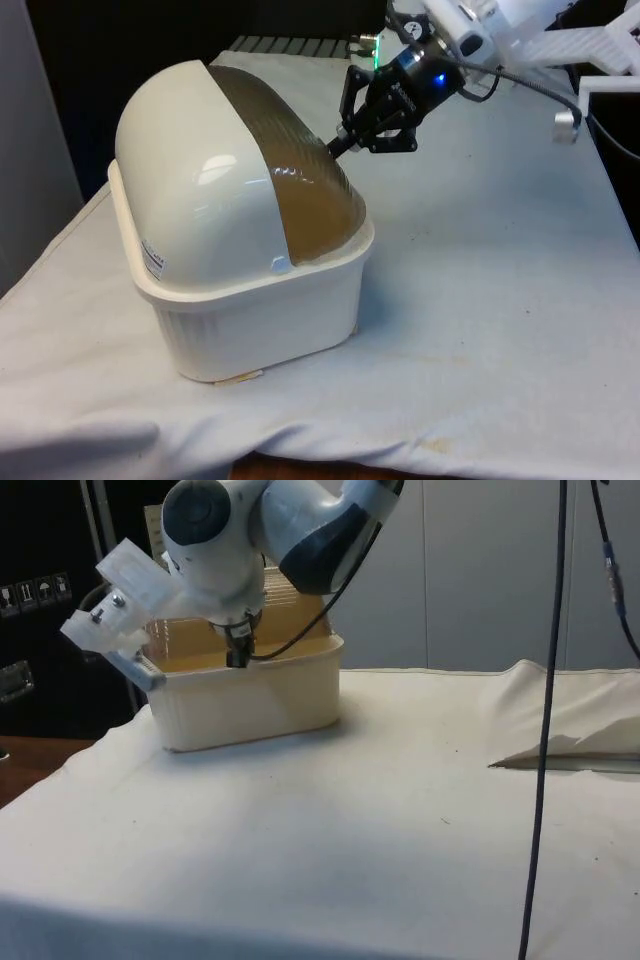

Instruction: Open the lid, then close it.

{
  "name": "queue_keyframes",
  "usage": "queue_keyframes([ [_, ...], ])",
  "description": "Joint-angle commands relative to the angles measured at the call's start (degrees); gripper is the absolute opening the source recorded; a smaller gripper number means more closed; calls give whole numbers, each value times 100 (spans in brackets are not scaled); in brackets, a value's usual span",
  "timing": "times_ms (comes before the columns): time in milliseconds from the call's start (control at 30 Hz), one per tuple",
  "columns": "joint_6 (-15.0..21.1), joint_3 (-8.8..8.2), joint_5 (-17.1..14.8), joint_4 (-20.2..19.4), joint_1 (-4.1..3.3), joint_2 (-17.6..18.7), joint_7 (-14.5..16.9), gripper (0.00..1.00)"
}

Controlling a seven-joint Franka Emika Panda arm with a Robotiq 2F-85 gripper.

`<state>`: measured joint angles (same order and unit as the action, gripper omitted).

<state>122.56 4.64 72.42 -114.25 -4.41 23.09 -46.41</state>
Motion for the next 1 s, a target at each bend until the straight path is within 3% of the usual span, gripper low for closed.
queue_keyframes([
  [0, 11, 6, -17, -29, 11, -46, 29, 0],
  [300, 34, -34, 0, -23, 34, -143, 40, 0],
  [333, 46, -69, 11, 23, 46, -126, 57, 0],
  [367, -6, -69, 0, 6, 11, -132, 17, 0],
  [400, 52, -86, 11, 40, 46, -115, 69, 0],
  [633, 103, -246, 92, 252, 57, 17, 74, 0],
  [667, 17, -218, 34, 189, 11, -34, 40, 0],
  [700, 103, -264, 92, 281, 57, 23, 86, 0],
  [767, 97, -304, 97, 332, 52, 34, 103, 0],
  [967, 63, -390, 92, 367, 40, -103, 143, 0],
])
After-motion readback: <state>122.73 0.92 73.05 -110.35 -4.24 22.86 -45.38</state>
